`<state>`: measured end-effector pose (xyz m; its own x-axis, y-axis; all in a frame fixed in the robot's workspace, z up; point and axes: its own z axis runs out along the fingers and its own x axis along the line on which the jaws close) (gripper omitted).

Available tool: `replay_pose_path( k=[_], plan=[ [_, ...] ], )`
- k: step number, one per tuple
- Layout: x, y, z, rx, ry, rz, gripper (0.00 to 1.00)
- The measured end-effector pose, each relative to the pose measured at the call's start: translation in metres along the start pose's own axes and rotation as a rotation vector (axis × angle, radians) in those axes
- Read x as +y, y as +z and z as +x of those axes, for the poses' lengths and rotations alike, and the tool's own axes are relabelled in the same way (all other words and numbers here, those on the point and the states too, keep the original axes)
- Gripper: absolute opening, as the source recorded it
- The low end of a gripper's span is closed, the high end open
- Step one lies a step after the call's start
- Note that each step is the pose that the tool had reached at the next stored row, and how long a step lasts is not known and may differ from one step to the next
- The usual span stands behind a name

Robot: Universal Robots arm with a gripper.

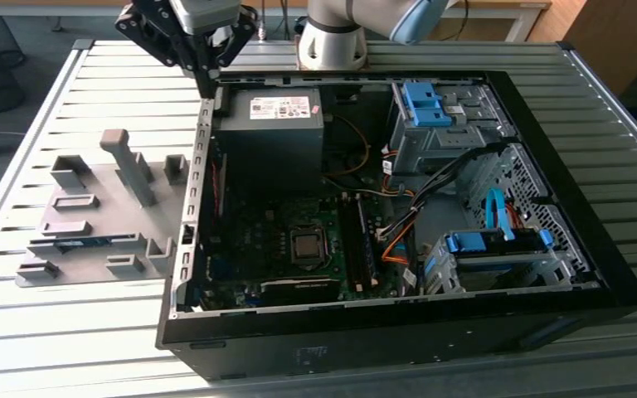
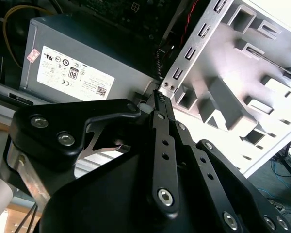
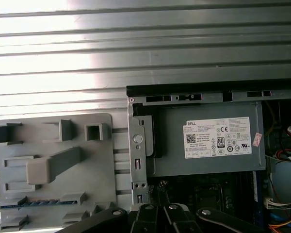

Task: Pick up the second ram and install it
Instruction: 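Reach for the second ram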

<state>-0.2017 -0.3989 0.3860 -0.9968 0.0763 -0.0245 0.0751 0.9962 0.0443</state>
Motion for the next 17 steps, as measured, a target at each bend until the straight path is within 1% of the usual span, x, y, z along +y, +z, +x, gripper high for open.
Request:
replay_pose_path(
  k=[14,17],
  plan=[
    [-0.0008,0.0,0.0101,0.0,0.0,0.0,0.11],
    [-0.0011,0.0,0.014,0.0,0.0,0.0,0.11]
  ],
)
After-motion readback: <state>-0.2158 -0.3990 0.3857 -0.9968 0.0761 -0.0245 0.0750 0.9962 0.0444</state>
